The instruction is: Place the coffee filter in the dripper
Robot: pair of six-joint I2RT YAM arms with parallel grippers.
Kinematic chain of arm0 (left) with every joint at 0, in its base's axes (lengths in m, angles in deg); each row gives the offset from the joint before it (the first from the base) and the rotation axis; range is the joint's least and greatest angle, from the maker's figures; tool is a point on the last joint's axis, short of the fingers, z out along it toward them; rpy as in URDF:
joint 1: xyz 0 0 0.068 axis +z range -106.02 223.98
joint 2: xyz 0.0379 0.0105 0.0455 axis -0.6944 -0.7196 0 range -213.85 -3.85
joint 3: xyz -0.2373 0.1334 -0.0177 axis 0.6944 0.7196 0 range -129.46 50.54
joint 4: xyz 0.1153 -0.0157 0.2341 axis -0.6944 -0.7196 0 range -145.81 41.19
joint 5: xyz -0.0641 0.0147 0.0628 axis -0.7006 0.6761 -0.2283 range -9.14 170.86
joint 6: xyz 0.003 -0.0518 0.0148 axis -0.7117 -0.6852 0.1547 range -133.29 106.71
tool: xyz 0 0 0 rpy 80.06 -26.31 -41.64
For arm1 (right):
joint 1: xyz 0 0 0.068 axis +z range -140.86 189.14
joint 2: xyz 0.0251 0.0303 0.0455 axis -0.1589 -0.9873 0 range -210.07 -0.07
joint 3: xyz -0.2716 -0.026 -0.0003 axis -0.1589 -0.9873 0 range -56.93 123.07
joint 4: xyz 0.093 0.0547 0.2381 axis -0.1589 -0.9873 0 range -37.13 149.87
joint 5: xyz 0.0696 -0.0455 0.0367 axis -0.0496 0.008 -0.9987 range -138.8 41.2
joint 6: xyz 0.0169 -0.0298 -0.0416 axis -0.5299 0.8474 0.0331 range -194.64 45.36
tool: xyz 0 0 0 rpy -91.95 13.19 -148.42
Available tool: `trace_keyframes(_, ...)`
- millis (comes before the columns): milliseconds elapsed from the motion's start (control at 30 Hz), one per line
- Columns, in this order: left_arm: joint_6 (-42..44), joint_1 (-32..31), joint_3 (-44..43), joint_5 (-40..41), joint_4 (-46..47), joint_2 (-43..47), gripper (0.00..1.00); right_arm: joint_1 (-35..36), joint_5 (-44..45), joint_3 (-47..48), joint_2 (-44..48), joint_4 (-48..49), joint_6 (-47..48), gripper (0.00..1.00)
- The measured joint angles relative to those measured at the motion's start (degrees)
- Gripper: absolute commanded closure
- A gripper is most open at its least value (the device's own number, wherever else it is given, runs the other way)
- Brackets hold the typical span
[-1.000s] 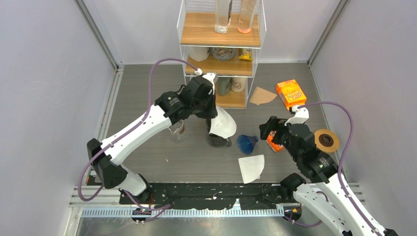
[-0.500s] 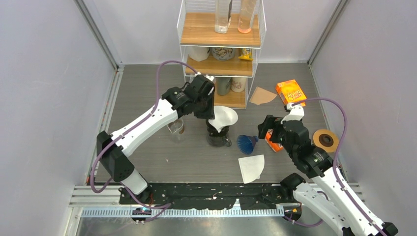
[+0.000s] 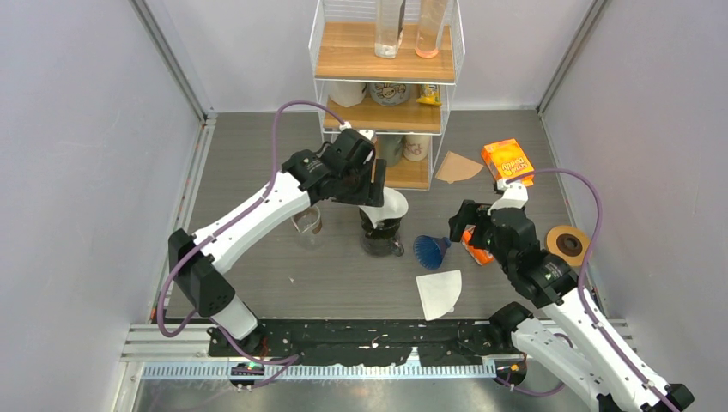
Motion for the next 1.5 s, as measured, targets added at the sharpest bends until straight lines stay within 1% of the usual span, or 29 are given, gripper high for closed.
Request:
trace_keyframes(67, 0.3, 0.0, 0.0, 0.3, 0.0, 0.0, 0.06, 0.0, 0.0, 0.0, -0.3, 0.2, 0.0, 0.05)
trace_keyframes(100, 0.6, 0.0, 0.0, 0.6, 0.1, 0.1, 0.01, 0.0, 0.0, 0.1, -0.5, 0.2, 0.0, 0.05)
trace_keyframes(267, 1.6, 0.0, 1.8, 0.9, 1.6, 3.2, 0.00, 0.0, -0.7, 1.4, -1.3, 0.6, 0.2, 0.05)
trace_keyframes(367, 2.3, 0.0, 5.2, 1.8, 4.3, 8.5, 0.01, 0.0, -2.2, 2.9, -2.2, 1.2, 0.3, 0.04)
trace_keyframes(533, 3.8, 0.2, 12.5, 8.1, 9.9, 19.6, 0.00, 0.0, -7.1, 6.4, -5.2, 3.1, 0.3, 0.05)
trace_keyframes(600, 4.4, 1.3, 15.5, 11.3, 12.4, 23.6, 0.00, 0.0, -9.7, 8.5, -7.5, 3.4, 0.2, 0.04)
trace_keyframes(667, 4.7, 3.8, 18.4, 13.8, 14.6, 26.9, 0.00, 0.0, -13.0, 11.3, -10.6, 3.7, 0.1, 0.04)
trace_keyframes(767, 4.5, 9.2, 22.1, 16.5, 16.7, 29.8, 0.00, 0.7, -17.5, 15.9, -16.0, 4.4, -0.3, 0.04)
trace_keyframes(867, 4.3, 14.0, 26.1, 18.1, 18.5, 31.4, 0.00, 3.7, -19.8, 20.4, -21.9, 5.0, -1.2, 0.04)
trace_keyframes(967, 4.1, 17.0, 30.5, 18.4, 20.0, 33.2, 0.00, 8.4, -19.7, 25.2, -27.4, 4.9, -2.2, 0.02)
trace_keyframes(1033, 3.9, 17.7, 32.4, 18.4, 20.6, 34.3, 0.00, 11.6, -18.4, 28.4, -31.1, 5.0, -3.3, 0.00)
trace_keyframes(1067, 3.7, 17.9, 33.1, 18.4, 21.0, 34.8, 0.00, 13.2, -17.5, 29.8, -32.9, 5.1, -4.7, 0.01)
trace_keyframes(1233, 3.3, 18.3, 35.1, 18.4, 23.0, 37.9, 0.01, 17.9, -11.8, 32.2, -38.4, 5.0, -10.5, 0.10)
trace_keyframes(1367, 3.4, 18.4, 36.8, 18.4, 25.3, 40.3, 0.00, 20.9, -5.7, 34.4, -42.6, 3.0, -14.9, 0.22)
trace_keyframes(1400, 3.4, 18.4, 37.2, 18.4, 25.7, 40.7, 0.00, 21.4, -4.3, 35.1, -43.6, 2.4, -15.7, 0.28)
trace_keyframes(1500, 3.4, 18.4, 38.6, 18.1, 26.8, 41.8, 0.00, 22.5, -0.9, 36.8, -45.9, 0.6, -17.8, 0.36)
